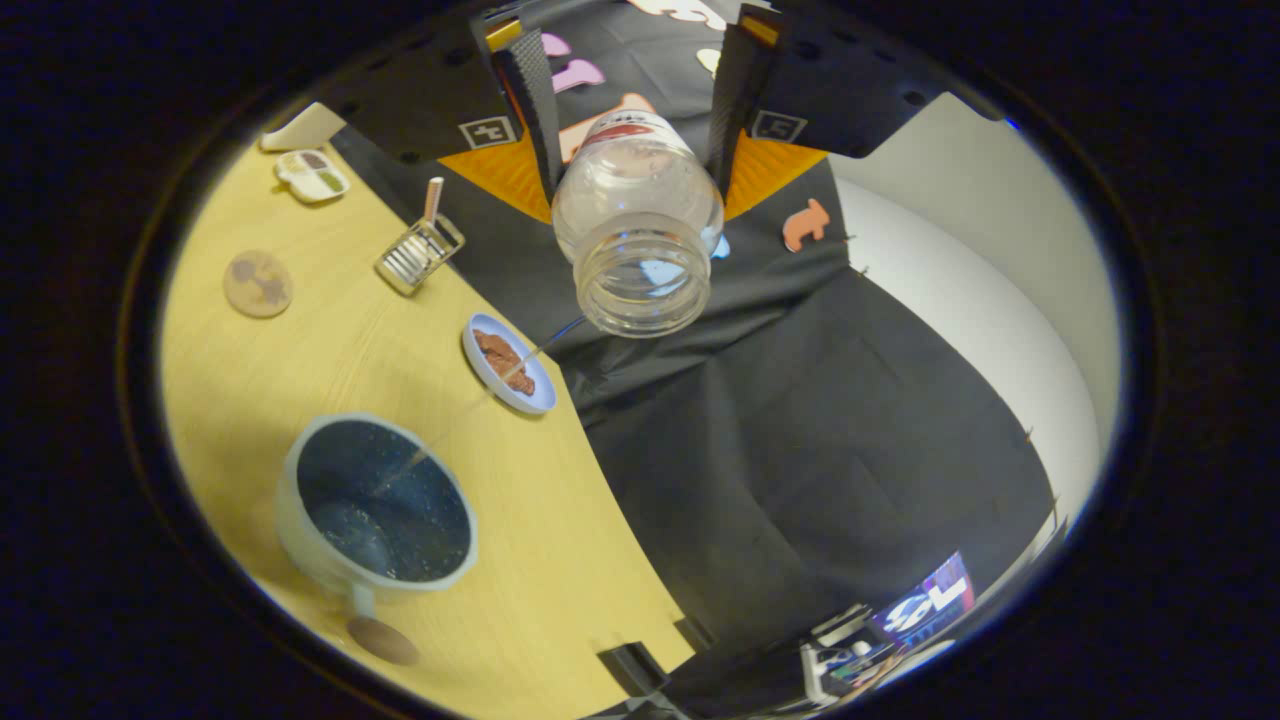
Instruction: Take the bottle from table, then pour the juice into the cup, finally place the bottle on the coaster
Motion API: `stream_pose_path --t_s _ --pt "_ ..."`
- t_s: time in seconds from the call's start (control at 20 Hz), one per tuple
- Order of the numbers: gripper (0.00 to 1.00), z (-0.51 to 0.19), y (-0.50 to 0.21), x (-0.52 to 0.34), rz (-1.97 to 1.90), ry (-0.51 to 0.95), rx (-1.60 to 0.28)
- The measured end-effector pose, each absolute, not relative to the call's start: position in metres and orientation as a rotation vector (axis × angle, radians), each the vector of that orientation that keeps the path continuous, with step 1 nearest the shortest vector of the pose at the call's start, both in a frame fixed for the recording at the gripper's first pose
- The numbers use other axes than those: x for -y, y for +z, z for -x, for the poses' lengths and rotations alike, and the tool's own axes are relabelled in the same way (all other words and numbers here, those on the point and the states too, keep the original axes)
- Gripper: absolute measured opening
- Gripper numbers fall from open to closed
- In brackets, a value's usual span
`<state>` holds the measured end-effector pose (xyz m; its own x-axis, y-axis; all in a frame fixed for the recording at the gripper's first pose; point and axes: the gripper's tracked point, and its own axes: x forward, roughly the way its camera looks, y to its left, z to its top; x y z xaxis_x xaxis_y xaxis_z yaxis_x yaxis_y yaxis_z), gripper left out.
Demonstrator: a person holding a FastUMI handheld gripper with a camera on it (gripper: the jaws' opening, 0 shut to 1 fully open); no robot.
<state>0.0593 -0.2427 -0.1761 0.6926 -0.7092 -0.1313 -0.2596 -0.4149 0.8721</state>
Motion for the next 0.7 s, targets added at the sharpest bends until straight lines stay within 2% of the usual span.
stream_pose_path --t_s 0.2,0.4,0.7 --pt "0.69 -0.07 -0.195 0.221 -1.812 -0.654 0.484" --pt "0.69 -0.07 -0.21 0.197 -1.477 -0.659 0.21" --pt "0.69 -0.076 -0.205 0.194 -1.188 -0.655 0.067"
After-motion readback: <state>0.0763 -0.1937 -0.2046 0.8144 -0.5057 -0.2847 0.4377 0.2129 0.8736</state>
